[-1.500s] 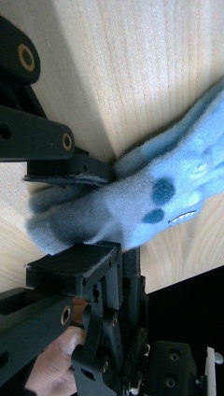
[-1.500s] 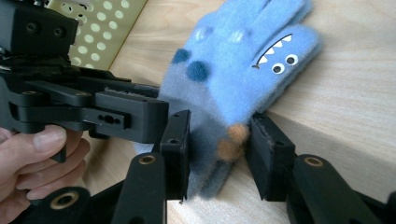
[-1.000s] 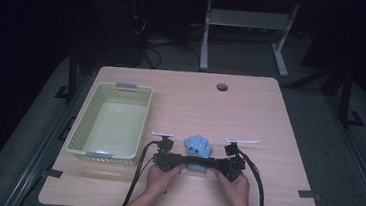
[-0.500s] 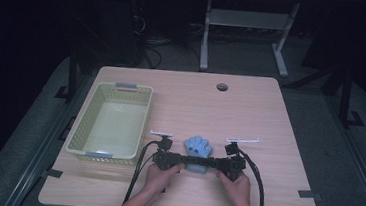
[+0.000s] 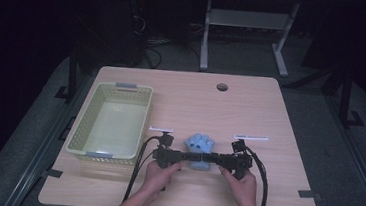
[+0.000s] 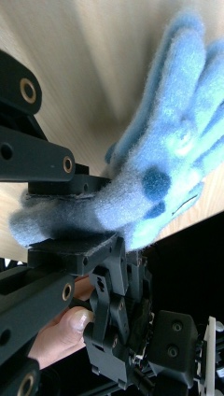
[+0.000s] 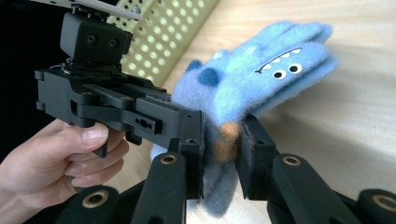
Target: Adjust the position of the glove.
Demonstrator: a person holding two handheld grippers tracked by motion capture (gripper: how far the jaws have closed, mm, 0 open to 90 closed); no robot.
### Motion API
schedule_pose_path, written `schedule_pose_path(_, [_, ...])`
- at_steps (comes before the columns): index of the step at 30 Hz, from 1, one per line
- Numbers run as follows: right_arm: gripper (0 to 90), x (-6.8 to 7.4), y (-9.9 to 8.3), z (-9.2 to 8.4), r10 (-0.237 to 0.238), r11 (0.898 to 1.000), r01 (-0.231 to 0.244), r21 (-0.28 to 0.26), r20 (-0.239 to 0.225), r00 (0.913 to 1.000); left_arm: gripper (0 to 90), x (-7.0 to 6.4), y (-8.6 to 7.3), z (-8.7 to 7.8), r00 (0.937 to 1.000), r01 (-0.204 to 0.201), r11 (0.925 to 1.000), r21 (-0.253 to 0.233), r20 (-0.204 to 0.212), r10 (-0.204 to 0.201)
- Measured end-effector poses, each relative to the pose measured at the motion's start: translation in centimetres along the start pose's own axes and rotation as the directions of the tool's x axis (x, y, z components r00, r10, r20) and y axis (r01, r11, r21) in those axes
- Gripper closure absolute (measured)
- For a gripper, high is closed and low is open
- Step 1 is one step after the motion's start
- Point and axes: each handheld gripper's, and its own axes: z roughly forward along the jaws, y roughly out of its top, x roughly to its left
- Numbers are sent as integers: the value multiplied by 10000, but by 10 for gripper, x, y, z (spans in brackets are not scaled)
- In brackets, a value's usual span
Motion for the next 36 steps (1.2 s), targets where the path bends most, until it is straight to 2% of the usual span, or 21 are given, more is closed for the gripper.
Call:
schedule_pose_path(4, [737,8,4,-6,-92,9997,87,-248,-178,9998,726,-10,8,-8,9989,-473,9989,1,71,473])
schedule_pose_path(7, [736,16,9,-8,-323,9985,312,-441,-235,9992,725,-14,14,-14,9975,-670,9977,-63,227,672])
schedule_pose_path(10, [736,22,15,-8,-556,9970,542,-550,-230,9982,724,-18,19,-22,9958,-887,9960,-128,211,889])
schedule_pose_path(15, [737,31,25,-4,-636,9964,620,-570,-281,9976,722,-19,27,-33,9939,-1093,9939,-163,148,1096])
schedule_pose_path(17, [736,35,29,-2,-752,9955,733,-599,-294,9967,722,-20,30,-37,9947,-1014,9946,-217,168,1018])
schedule_pose_path(27, [737,49,49,6,-930,9945,908,-525,-420,9948,726,-24,44,-57,9917,-1287,9910,-378,-7,1288])
schedule_pose_path(36, [733,59,65,17,-1074,9935,1048,-452,-607,9924,728,-21,53,-74,9926,-1202,9905,-673,88,1211])
